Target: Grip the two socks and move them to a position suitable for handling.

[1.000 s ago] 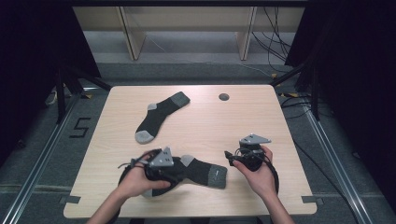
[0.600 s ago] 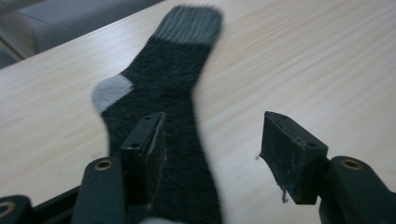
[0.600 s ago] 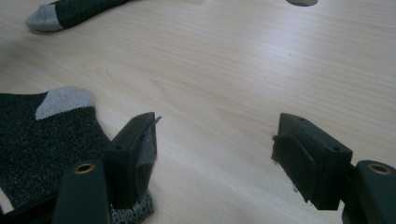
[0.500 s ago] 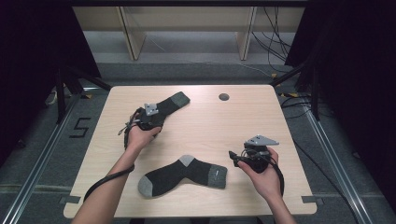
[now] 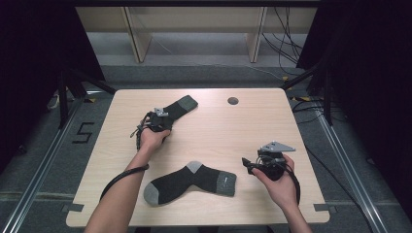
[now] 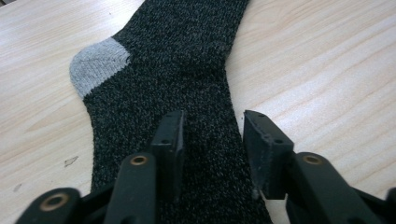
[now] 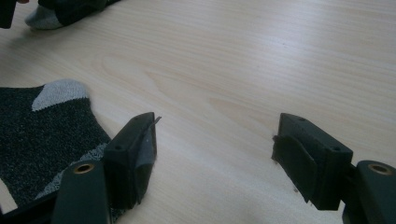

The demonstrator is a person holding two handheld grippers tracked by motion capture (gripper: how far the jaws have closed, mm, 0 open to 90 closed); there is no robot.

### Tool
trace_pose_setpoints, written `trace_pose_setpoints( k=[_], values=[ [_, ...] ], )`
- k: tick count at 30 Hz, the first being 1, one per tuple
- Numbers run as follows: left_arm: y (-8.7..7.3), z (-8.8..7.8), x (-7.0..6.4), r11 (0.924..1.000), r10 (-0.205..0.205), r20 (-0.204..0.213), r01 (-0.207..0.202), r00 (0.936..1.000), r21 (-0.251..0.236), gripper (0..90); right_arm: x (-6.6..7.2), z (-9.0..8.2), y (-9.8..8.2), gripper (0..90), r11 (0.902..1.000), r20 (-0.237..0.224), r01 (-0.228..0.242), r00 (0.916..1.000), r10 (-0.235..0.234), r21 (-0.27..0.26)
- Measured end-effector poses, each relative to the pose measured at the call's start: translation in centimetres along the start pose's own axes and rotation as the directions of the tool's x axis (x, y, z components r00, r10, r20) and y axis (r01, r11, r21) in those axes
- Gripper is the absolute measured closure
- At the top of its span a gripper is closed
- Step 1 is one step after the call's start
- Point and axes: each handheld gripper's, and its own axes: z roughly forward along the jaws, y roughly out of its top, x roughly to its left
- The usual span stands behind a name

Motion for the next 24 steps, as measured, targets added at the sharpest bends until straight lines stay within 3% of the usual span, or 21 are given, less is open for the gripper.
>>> trace_pose_setpoints(
  k=[1,2,4,6,7,9,13,14,15,17,18,19,20,21,22,23,24],
  values=[
    [0.0,0.0,0.0,1.0000,0.000,0.000,0.000,1.0000,0.000,60.5,0.0,0.0,0.0,30.4,1.0000,0.000,0.000,1.0000,0.000,0.000],
    [0.0,0.1,0.0,1.0000,0.002,-0.001,-0.002,1.0000,0.005,63.0,-0.3,0.1,0.0,30.5,0.9995,0.005,0.029,0.9996,-0.029,-0.011],
    [0.0,0.1,0.0,0.9994,0.035,-0.007,-0.034,0.9994,0.008,64.8,-0.3,0.1,0.0,30.4,0.9995,0.006,0.028,0.9996,-0.028,-0.011],
    [0.0,0.1,0.0,0.9982,0.059,-0.009,-0.059,0.9982,0.008,74.7,-0.2,0.2,0.0,30.5,0.9999,-0.006,0.013,0.9999,-0.013,-0.007],
    [0.1,0.1,0.0,0.9979,0.065,-0.003,-0.065,0.9979,0.002,74.7,-0.2,0.2,0.0,30.5,0.9999,-0.006,0.013,0.9999,-0.013,-0.007],
    [0.2,-0.1,0.1,0.9960,0.089,0.022,-0.089,0.9958,-0.008,83.0,-0.2,0.2,-0.1,30.4,1.0000,-0.007,0.007,1.0000,-0.007,-0.006],
    [0.9,-1.4,0.4,0.9913,0.123,0.026,-0.122,0.9920,-0.049,84.2,-0.5,-0.1,-0.1,30.5,0.9997,0.013,0.024,0.9996,-0.024,-0.010],
    [1.6,-2.4,0.5,0.9872,0.144,0.027,-0.142,0.9892,-0.073,84.4,-0.5,-0.1,-0.2,30.4,0.9999,0.003,-0.011,0.9999,0.011,-0.013],
    [1.6,-2.4,0.5,0.9872,0.144,0.027,-0.142,0.9892,-0.073,84.4,-0.5,-0.1,-0.2,30.4,0.9999,0.003,-0.011,0.9999,0.011,-0.013],
    [2.8,-3.9,0.3,0.9792,0.174,0.036,-0.169,0.9840,-0.112,84.5,-0.9,-0.1,-0.2,30.4,0.9997,0.003,-0.008,1.0000,0.008,-0.023],
    [3.7,-5.0,0.0,0.9698,0.196,0.057,-0.185,0.9790,-0.159,84.6,-0.9,-0.2,-0.2,30.5,0.9996,0.017,-0.004,0.9998,0.004,-0.027],
    [3.7,-5.0,0.0,0.9698,0.196,0.057,-0.185,0.9790,-0.159,84.6,-0.9,-0.2,-0.2,30.5,0.9996,0.017,-0.004,0.9998,0.004,-0.027],
    [4.7,-6.5,-0.5,0.9564,0.235,0.070,-0.218,0.9693,-0.194,84.6,-1.0,-0.3,-0.1,30.5,0.9995,0.021,0.021,0.9996,-0.021,-0.022],
    [4.7,-6.5,-0.5,0.9564,0.235,0.070,-0.218,0.9693,-0.194,84.6,-1.0,-0.3,-0.1,30.5,0.9995,0.021,0.021,0.9996,-0.021,-0.022],
    [5.4,-7.5,-0.8,0.9398,0.283,0.069,-0.263,0.9565,-0.218,84.6,-1.0,-0.3,0.0,30.4,0.9997,0.018,0.013,0.9998,-0.013,-0.020],
    [5.6,-8.0,-1.1,0.9326,0.297,0.072,-0.273,0.9521,-0.236,84.6,-0.9,-0.4,0.0,30.5,0.9999,0.020,-0.002,0.9998,0.002,-0.016],
    [6.1,-9.2,-1.8,0.9205,0.330,0.091,-0.299,0.9395,-0.252,84.6,-0.9,-0.4,0.0,30.5,0.9999,0.021,-0.001,0.9998,0.001,-0.015]
  ],
)
